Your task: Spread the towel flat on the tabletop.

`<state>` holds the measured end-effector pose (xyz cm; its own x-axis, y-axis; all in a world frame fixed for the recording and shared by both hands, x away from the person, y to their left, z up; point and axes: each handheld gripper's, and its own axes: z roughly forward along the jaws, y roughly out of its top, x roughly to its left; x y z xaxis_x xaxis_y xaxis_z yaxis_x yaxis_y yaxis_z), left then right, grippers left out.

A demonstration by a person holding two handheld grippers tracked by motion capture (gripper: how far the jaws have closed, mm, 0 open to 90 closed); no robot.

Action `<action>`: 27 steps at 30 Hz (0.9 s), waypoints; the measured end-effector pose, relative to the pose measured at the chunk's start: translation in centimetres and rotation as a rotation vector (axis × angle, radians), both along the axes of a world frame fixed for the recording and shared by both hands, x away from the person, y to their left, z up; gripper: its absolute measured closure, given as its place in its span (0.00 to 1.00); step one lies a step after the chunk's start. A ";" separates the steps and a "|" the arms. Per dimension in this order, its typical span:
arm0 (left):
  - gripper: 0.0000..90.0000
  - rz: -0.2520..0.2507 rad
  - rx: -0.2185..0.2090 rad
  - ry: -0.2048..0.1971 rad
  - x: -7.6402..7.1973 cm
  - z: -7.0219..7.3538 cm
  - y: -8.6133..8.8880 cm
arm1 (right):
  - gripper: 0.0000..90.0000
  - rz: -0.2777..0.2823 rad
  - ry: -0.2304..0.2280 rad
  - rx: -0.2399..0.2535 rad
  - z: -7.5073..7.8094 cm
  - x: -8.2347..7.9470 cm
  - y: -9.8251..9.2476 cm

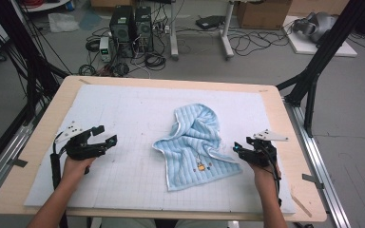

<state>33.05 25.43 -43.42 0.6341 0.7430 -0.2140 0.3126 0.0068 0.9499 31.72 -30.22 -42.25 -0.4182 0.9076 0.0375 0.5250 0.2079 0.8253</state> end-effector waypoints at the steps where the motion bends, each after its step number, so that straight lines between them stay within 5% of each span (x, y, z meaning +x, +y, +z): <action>1: 0.24 -0.021 0.010 -0.002 0.4 0.1 -0.5 | 0.37 0.001 0.000 -0.005 -0.1 0.1 0.0; 5: 0.20 -0.056 -0.013 0.004 1.8 0.5 -1.9 | 0.31 0.016 0.009 -0.033 -0.3 0.3 0.4; 17: 0.20 -0.161 -0.052 0.041 6.1 2.8 -8.1 | 0.27 0.060 0.022 -0.009 -0.5 0.5 0.7; 27: 0.20 -0.204 -0.033 0.086 8.9 3.2 -13.0 | 0.27 0.055 0.020 0.016 -0.5 0.5 0.4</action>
